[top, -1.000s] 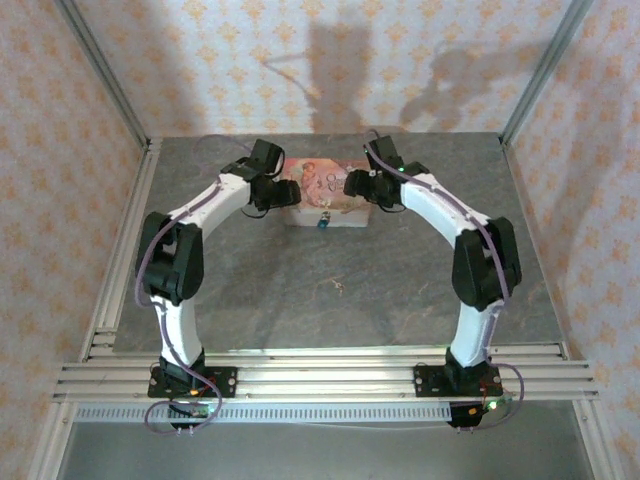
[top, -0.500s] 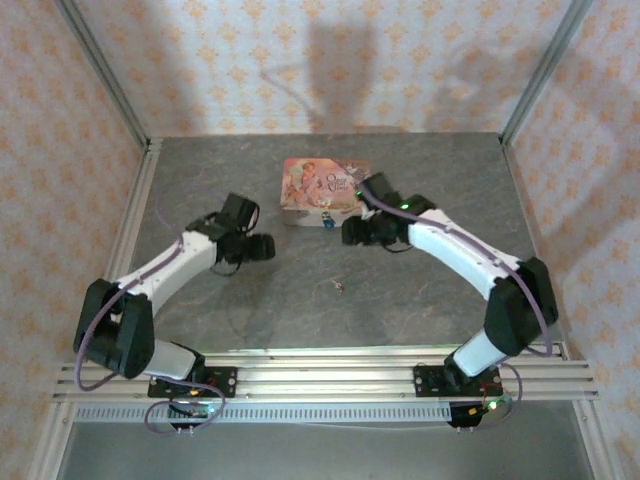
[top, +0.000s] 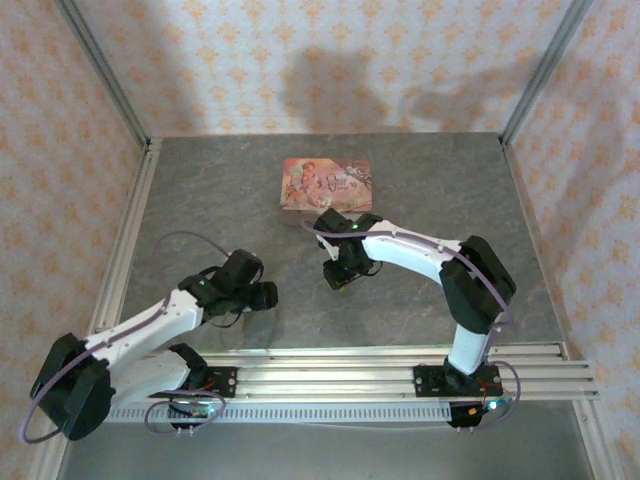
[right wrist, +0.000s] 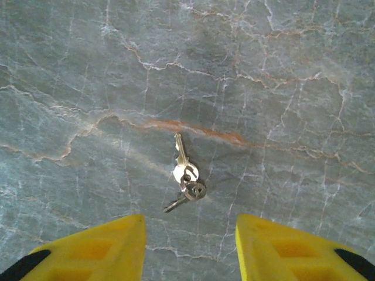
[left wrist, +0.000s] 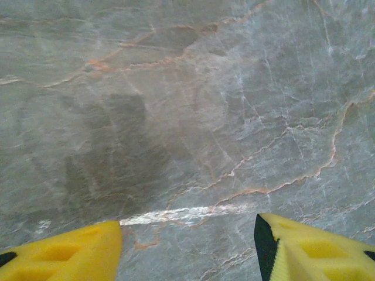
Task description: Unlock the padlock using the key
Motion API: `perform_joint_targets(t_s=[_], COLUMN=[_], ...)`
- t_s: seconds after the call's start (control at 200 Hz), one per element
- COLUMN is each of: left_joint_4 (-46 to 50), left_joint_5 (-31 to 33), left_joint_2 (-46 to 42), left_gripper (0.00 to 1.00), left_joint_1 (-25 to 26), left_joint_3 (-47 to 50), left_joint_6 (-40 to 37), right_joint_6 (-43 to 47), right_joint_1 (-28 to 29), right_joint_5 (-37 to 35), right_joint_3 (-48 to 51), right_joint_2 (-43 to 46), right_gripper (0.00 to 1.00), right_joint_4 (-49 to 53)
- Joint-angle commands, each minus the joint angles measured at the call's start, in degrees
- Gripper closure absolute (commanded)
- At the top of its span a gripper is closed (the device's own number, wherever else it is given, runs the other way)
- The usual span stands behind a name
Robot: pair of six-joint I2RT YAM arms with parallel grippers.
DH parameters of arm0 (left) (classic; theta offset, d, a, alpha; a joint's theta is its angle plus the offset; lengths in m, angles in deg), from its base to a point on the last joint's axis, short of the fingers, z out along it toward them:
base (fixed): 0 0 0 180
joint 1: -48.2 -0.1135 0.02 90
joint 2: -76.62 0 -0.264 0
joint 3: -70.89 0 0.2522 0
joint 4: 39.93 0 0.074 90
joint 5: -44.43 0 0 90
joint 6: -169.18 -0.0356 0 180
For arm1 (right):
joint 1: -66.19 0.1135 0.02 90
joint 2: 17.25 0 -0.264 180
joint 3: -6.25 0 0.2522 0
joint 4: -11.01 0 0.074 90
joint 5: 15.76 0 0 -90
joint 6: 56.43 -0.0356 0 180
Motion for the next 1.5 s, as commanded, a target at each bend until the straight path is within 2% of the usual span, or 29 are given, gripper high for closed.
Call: perform_joint_targets(t_s=[0.0, 0.28, 0.741, 0.846, 0.981, 1.206, 1.381, 1.496], left_joint_4=[1.8, 1.5, 1.6, 1.5, 1.5, 0.0, 1.3, -0.8], left_joint_5=[4.5, 4.4, 5.4, 5.5, 5.7, 5.5, 3.6, 0.1], left_joint_2=[-4.5, -10.1, -10.6, -10.1, -9.7, -11.1, -12.4, -12.3], left_gripper=[0.38, 0.38, 0.38, 0.38, 0.38, 0.35, 0.37, 0.41], left_joint_1=[0.4, 0.4, 0.4, 0.5, 0.5, 0.5, 0.4, 0.4], left_joint_3=[1.7, 6.0, 6.3, 6.2, 5.9, 5.6, 4.9, 4.4], left_joint_6=[2.7, 6.0, 6.6, 6.8, 6.9, 5.9, 5.3, 5.0], right_joint_6=[4.2, 7.7, 8.6, 8.5, 8.3, 8.6, 9.1, 9.0], right_joint_1=[0.4, 1.3, 2.3, 3.0, 3.6, 3.6, 3.6, 3.6], right_joint_5=[-2.5, -3.5, -3.2, -4.6, -6.8, -8.9, -7.6, -5.6], right_joint_3=[-1.9, -2.6, -1.7, -1.7, -0.5, 3.0, 6.0, 9.0], right_joint_2=[-2.5, -5.3, -8.2, -9.0, -9.2, -6.1, -1.1, 2.7], right_gripper=[0.57, 0.6, 0.65, 0.7, 0.84, 1.0, 1.0, 1.0], right_joint_4=[2.1, 2.1, 1.0, 1.6, 1.2, -2.1, -6.2, -10.1])
